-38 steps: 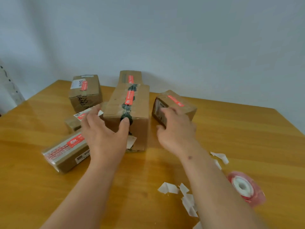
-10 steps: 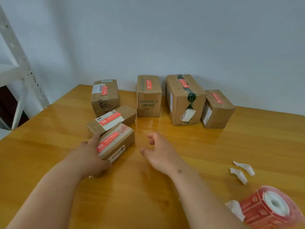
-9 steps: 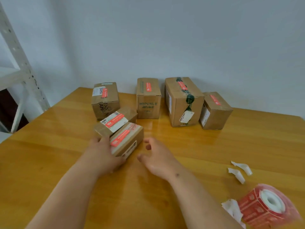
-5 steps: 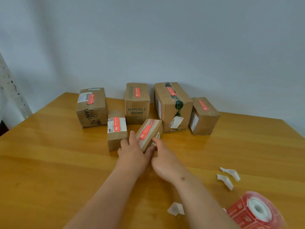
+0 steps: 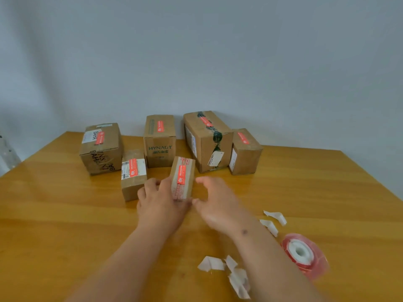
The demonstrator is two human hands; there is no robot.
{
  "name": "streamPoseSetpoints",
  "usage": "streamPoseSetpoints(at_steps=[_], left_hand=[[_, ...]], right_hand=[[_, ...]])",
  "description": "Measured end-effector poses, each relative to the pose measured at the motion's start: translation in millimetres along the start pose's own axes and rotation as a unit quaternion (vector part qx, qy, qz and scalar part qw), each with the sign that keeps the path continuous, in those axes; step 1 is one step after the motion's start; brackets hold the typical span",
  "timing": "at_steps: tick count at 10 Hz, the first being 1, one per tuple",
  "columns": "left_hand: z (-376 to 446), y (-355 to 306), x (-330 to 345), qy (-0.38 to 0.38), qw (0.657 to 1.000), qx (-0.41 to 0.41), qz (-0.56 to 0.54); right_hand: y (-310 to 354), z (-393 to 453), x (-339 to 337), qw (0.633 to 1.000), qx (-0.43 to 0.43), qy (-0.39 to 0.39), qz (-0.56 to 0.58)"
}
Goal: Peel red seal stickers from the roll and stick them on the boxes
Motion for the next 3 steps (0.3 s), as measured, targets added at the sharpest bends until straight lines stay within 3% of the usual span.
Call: streamPoseSetpoints(at_steps=[2, 3], left_hand=[[-39.4, -25.1, -3.3, 0.014, 0.999, 0.039, 0.004], [-55.9, -35.2, -4.8, 0.02, 0.998, 0.054, -0.004]], right_hand=[[-25.1, -51.0, -59.5, 0.988, 0.08, 0.03, -0.126], [-35.3, -76.0, -73.6, 0.989, 0.111, 0.026, -0.096]])
Point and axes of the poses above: each hand's wrist, its own z-axis towards the middle knuckle, its own x-axis out of the palm, y = z × x, the point moved 7 cm from there along z, towards the middle knuckle, and after that the axes turned 11 degrees about -x, right-handed, at the moved point
